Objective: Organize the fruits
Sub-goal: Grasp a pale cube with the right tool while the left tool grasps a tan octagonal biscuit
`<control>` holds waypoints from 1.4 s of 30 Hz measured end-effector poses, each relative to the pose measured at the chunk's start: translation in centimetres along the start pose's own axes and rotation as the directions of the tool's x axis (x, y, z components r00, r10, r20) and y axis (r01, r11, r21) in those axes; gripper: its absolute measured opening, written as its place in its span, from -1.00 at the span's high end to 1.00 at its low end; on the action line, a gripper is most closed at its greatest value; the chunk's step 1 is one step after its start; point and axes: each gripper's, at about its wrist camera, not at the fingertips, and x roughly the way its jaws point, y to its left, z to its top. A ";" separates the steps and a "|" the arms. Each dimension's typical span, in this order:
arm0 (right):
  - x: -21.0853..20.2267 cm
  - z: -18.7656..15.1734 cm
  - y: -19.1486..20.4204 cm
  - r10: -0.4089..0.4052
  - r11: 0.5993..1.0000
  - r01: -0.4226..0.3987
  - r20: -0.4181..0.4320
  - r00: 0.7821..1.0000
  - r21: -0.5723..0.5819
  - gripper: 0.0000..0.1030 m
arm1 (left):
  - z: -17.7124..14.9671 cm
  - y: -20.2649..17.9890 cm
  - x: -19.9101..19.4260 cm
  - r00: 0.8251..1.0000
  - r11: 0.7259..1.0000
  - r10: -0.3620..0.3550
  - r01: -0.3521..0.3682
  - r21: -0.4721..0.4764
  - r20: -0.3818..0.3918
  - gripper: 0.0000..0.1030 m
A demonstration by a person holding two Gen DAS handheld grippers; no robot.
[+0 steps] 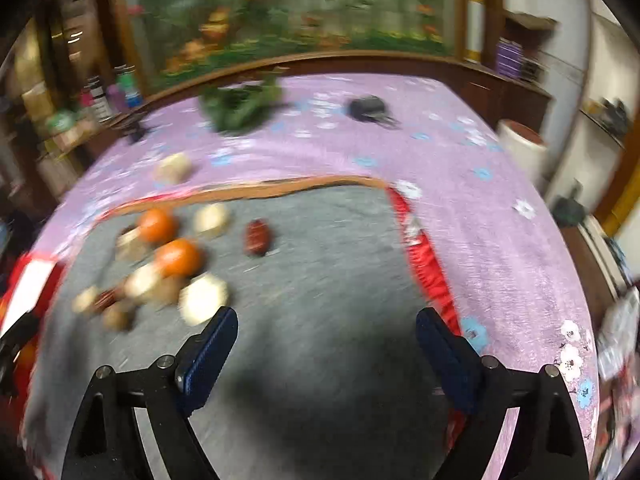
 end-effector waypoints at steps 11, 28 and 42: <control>0.6 -3.1 7.0 0.073 0.984 -0.085 -0.075 0.994 -0.160 0.08 | -0.9 -1.0 0.2 0.996 0.997 -0.074 0.075 0.022 -0.041 -0.99; 2.7 0.4 1.2 0.549 0.814 -0.546 0.044 0.835 0.197 0.69 | 1.6 -4.0 6.8 0.975 0.994 -0.082 0.095 0.049 -0.207 -0.13; 2.5 0.3 0.8 0.590 0.773 -0.585 0.062 0.805 0.245 0.69 | 1.8 -4.4 7.5 0.979 0.989 -0.128 0.137 0.050 -0.158 0.38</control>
